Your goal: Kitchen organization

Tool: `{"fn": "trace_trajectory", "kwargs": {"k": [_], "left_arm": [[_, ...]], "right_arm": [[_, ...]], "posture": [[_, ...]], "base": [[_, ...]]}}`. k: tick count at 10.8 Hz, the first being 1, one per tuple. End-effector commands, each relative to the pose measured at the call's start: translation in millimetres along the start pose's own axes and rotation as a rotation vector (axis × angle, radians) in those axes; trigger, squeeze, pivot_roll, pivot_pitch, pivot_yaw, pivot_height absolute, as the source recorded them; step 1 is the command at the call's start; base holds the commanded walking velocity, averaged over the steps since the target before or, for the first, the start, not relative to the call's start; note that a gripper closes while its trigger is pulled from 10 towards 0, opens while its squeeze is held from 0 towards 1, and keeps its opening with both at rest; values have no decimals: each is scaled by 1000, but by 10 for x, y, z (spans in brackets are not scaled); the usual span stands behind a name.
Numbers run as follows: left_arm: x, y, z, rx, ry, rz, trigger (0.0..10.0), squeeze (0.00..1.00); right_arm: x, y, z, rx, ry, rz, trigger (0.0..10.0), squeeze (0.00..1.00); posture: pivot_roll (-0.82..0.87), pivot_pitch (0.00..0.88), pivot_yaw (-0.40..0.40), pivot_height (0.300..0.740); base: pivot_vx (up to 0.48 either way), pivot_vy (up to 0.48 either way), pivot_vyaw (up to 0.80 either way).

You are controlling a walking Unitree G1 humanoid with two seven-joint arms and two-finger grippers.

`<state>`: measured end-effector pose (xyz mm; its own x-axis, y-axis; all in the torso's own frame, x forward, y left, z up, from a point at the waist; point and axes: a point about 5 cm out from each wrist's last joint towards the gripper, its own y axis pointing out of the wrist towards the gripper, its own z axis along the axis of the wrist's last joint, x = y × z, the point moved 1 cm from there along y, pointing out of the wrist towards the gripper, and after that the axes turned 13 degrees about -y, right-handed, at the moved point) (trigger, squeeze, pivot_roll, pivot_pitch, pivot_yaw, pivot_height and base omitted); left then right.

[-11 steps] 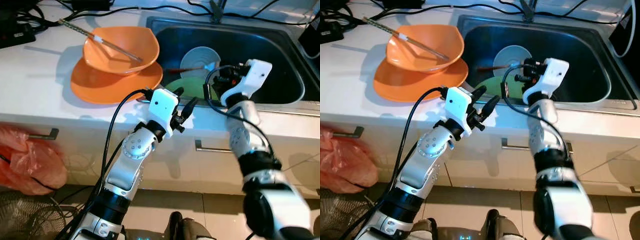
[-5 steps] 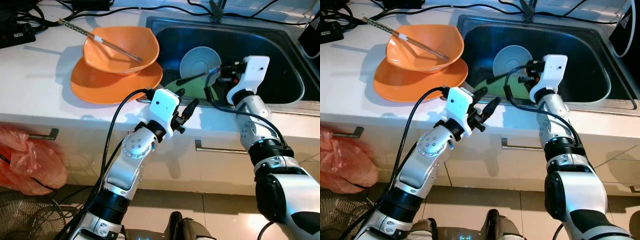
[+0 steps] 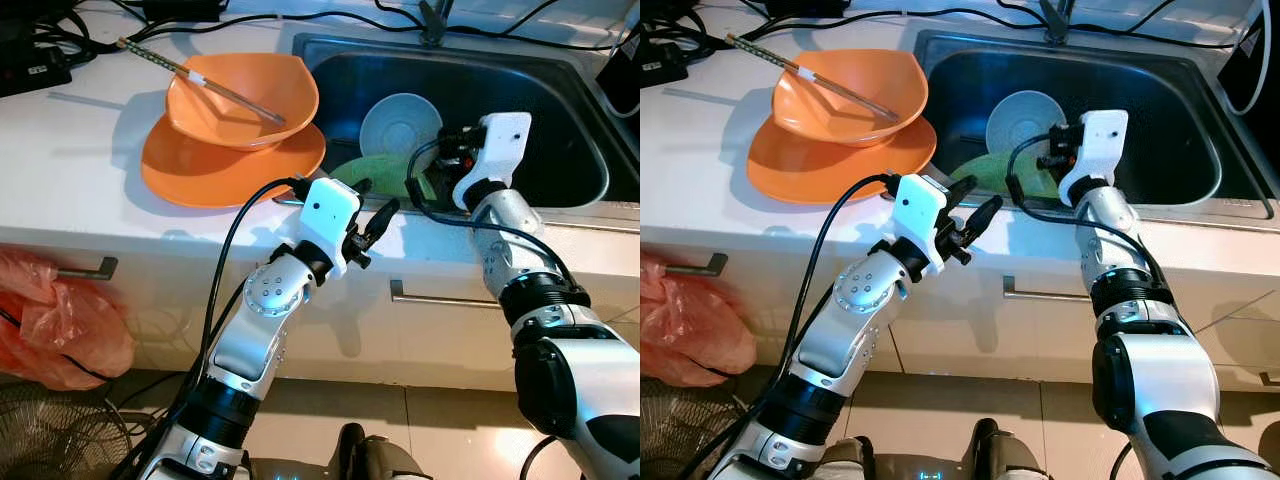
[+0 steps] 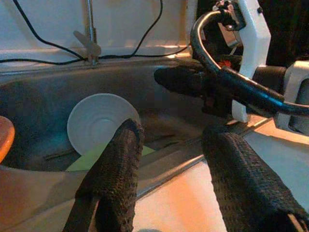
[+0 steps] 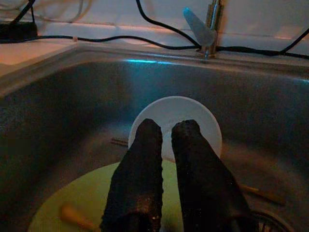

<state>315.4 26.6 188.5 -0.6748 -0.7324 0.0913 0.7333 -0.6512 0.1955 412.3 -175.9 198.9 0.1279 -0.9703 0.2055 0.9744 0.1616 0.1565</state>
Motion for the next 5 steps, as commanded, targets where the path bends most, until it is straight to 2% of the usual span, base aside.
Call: {"fn": "trace_trajectory", "kwargs": {"k": [1, 2, 3, 5], "left_arm": [[36, -2, 8, -8, 11, -15, 10000, 0], [34, -4, 6, -8, 10, -16, 10000, 0], [35, -3, 3, -9, 9, -16, 10000, 0], [39, 0, 1, -8, 7, -13, 10000, 0]], "right_arm": [[24, 11, 27, 4, -19, 1, 10000, 1000], [16, 13, 28, 5, -19, 5, 10000, 1000], [18, 17, 31, 6, -27, 2, 10000, 0], [46, 39, 128, 65, 72, -34, 10000, 0]], "posture": [[139, 176, -68, 740], [140, 172, -68, 740], [141, 167, -69, 740], [142, 163, -69, 740]], "base": [[0, 0, 0], [0, 0, 0], [0, 0, 0], [0, 0, 0]]}}
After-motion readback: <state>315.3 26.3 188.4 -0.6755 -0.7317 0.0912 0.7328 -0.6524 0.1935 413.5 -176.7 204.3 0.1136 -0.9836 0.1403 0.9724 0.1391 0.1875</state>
